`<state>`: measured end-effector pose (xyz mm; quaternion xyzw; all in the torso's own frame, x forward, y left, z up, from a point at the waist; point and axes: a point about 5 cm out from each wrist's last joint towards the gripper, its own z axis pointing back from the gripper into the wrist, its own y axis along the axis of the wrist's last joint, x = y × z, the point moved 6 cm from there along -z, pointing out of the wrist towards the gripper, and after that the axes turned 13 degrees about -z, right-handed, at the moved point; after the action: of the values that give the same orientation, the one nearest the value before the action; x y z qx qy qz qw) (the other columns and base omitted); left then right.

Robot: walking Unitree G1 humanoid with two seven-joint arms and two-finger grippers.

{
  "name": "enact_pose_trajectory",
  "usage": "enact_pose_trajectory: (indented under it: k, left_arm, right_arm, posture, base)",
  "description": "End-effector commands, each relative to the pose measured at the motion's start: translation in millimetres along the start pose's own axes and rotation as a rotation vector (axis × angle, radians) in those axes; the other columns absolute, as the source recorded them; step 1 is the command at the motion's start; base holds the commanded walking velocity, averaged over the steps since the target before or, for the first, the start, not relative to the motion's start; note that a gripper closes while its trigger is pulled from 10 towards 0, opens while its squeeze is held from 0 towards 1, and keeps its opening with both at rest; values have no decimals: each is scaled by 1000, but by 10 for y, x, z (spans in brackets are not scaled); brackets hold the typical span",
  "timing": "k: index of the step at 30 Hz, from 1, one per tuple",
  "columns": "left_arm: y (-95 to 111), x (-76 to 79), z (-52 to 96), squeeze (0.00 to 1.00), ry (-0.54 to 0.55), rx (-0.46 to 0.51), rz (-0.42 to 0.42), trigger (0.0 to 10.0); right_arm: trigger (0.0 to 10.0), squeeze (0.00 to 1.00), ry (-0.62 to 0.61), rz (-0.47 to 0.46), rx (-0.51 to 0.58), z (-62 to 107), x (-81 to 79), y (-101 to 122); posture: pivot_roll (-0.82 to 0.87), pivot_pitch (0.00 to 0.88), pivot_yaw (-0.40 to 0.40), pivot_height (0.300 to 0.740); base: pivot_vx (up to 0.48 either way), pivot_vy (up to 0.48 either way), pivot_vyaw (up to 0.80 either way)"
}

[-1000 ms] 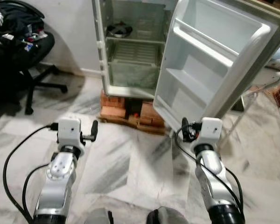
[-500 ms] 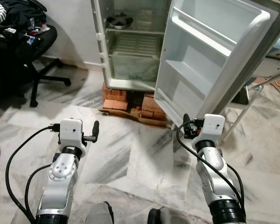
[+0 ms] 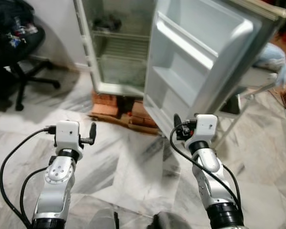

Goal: Restocking fridge

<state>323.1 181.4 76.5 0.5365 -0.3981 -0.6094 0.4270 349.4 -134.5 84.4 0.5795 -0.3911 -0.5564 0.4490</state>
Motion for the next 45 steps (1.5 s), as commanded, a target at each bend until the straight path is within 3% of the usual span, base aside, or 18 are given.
enact_pose_trajectory:
  k: [1, 14, 21, 27, 35, 38, 45]
  left_arm:
    - [20, 57, 10, 0, -16, 7, 5, 10000]
    - [-70, 96, 39, 0, -19, -32, 10, 10000]
    - [-172, -10, 156, 0, -1, -65, -33, 10000]
    - [-233, 106, 279, 0, -35, -82, -19, 10000]
    - [-224, 154, 285, 0, -49, -93, -2, 10000]
    - [-223, 184, 272, 0, -70, -94, -7, 10000]
    - [-232, 190, 283, 0, -69, -102, -5, 10000]
  right_arm:
    - [10000, 0, -24, 3, 3, 25, 105, 20]
    - [10000, 0, -11, -2, 21, 12, 79, 80]
    - [10000, 0, -21, 14, 25, 3, 88, 77]
    - [10000, 0, -15, 13, 38, -35, 53, 109]
    - [10000, 0, -17, 3, 64, -183, 17, 215]
    - [10000, 0, -51, 20, 98, -364, 32, 394]
    - [10000, 0, -72, -11, 127, -459, 27, 538]
  posture:
    - [46, 118, -35, 740]
    - [46, 122, -33, 740]
    - [60, 127, -26, 740]
    - [71, 123, -28, 740]
    - [82, 117, -35, 740]
    - [87, 116, -37, 740]
    - [96, 125, -51, 740]
  base:
    - [326, -349, 0]
    - [265, -304, 0]
    - [0, 0, 0]
    - [0, 0, 619]
    - [0, 0, 142]
    - [0, 0, 0]
    - [0, 0, 0]
